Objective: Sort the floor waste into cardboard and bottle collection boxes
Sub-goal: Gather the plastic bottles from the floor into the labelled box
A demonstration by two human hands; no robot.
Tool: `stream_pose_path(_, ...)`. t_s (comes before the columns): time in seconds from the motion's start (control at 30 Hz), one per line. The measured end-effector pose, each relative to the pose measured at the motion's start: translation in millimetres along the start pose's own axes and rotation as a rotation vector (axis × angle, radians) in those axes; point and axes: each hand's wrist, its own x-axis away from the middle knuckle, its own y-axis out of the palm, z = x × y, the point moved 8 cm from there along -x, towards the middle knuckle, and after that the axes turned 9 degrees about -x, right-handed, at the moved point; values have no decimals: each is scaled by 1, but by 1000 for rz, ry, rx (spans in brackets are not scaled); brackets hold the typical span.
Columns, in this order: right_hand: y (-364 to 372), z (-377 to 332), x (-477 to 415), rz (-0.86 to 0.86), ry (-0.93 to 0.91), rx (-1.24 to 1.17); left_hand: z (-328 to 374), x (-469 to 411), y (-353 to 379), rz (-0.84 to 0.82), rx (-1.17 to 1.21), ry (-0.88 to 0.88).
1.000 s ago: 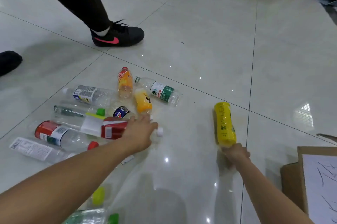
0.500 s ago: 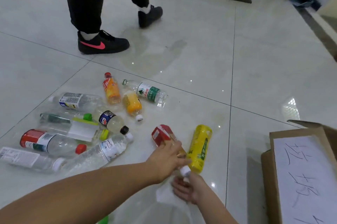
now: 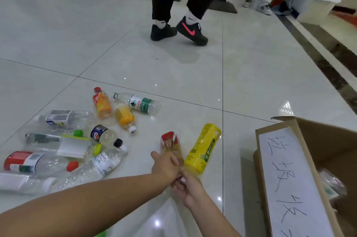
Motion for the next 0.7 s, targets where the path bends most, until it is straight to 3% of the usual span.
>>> stream_pose_path(0.2,32,-86,30,-71,-292,86,86,7,-24,103,189,117)
stream_pose_path(0.37,27,-187,88,-77,-571,-103,206,30,-14,96,249,429)
stream_pose_path(0.47,-15,-234,127,35,-710,-266,273,60,22,-12,208,629)
stream_pose_path(0.57,-75,-259,150,181,-761,-389,314,94,74,-121,106,789)
stream_pose_path(0.7,-128,-266,167,259,-698,-452,333,126,124,-209,2,917)
